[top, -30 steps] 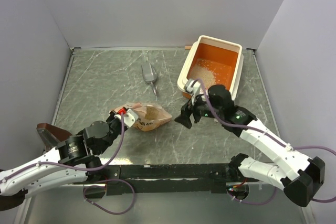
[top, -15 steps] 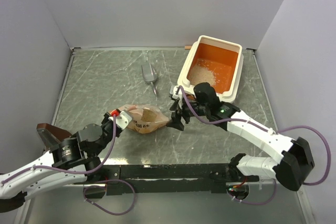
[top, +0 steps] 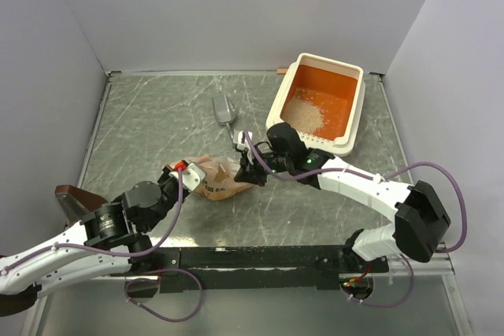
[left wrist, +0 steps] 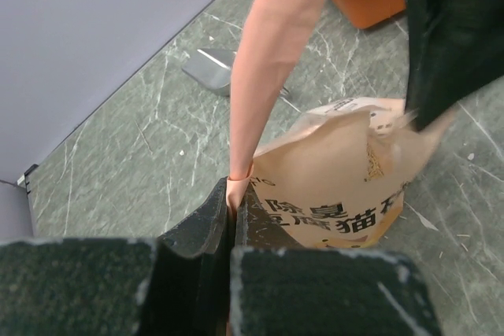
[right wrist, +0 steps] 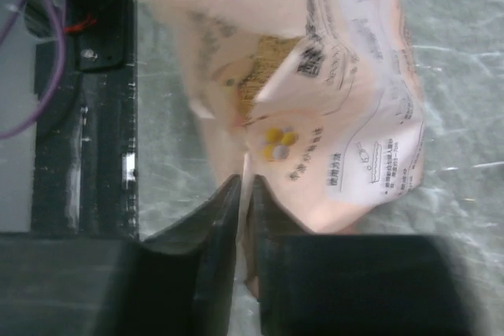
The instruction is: Fill the litter box with clean litter
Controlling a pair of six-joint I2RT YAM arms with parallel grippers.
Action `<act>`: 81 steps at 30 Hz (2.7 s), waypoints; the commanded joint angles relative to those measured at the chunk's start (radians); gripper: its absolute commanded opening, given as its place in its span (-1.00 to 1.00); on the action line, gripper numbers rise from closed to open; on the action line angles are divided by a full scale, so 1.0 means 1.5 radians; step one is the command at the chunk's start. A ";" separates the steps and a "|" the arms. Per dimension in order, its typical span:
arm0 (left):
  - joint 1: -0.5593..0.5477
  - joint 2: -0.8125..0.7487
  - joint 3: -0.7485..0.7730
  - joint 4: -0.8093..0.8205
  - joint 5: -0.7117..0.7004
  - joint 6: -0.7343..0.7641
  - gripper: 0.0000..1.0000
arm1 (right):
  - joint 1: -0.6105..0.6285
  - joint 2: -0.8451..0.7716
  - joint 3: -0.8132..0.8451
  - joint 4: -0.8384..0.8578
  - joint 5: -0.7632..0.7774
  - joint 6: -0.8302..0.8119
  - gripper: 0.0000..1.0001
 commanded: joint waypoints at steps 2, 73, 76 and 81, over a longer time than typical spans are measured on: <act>-0.001 0.042 0.111 0.069 0.038 0.001 -0.98 | -0.035 0.007 0.083 -0.039 0.035 0.018 -1.00; 0.178 0.132 -0.005 0.101 0.388 -0.274 0.82 | -0.176 -0.392 -0.176 -0.083 0.090 0.292 -1.00; 0.207 0.144 -0.034 0.160 0.460 -0.283 0.76 | -0.190 -0.405 -0.189 -0.070 0.076 0.308 -1.00; 0.241 0.159 -0.051 0.223 0.527 -0.290 0.69 | -0.204 -0.418 -0.214 -0.045 0.047 0.327 -1.00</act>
